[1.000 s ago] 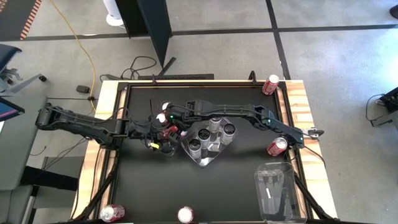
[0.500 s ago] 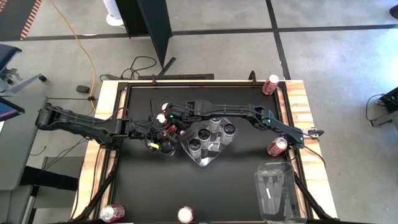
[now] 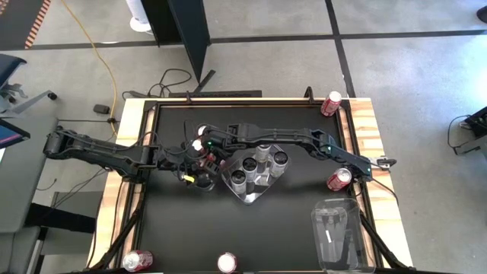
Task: Sort soda cans
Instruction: Put the orange soda can into the left transparent bin
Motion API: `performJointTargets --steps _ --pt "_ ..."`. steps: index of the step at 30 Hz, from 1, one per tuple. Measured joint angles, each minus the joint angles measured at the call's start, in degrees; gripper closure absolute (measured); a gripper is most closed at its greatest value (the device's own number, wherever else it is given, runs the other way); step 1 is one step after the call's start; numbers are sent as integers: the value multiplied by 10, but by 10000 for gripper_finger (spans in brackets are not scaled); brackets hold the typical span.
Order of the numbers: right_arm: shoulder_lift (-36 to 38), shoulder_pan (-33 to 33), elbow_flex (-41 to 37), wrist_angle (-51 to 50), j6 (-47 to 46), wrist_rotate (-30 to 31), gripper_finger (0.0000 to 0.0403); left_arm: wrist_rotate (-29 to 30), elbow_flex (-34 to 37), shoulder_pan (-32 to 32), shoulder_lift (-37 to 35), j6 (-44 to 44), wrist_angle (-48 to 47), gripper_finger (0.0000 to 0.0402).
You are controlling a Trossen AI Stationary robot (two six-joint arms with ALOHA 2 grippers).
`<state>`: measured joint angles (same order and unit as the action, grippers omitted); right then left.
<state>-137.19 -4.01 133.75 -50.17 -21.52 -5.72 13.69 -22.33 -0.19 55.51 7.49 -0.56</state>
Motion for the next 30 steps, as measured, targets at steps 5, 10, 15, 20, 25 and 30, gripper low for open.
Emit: performJointTargets --steps 5,10,15,20,25,30 --pt "0 1 7 -11 2 7 45 0 0 0 0 0 1 141" --pt "3 4 13 -14 7 24 24 1 0 0 0 0 -2 141" --pt "9 5 13 -15 11 24 5 5 1 1 0 1 1 141" --pt "9 5 13 -16 12 27 4 2 1 1 0 3 1 141" --pt "9 7 13 -16 13 28 3 2 1 0 0 3 1 140" --pt "9 11 13 -15 17 32 3 0 1 0 0 3 0 140"
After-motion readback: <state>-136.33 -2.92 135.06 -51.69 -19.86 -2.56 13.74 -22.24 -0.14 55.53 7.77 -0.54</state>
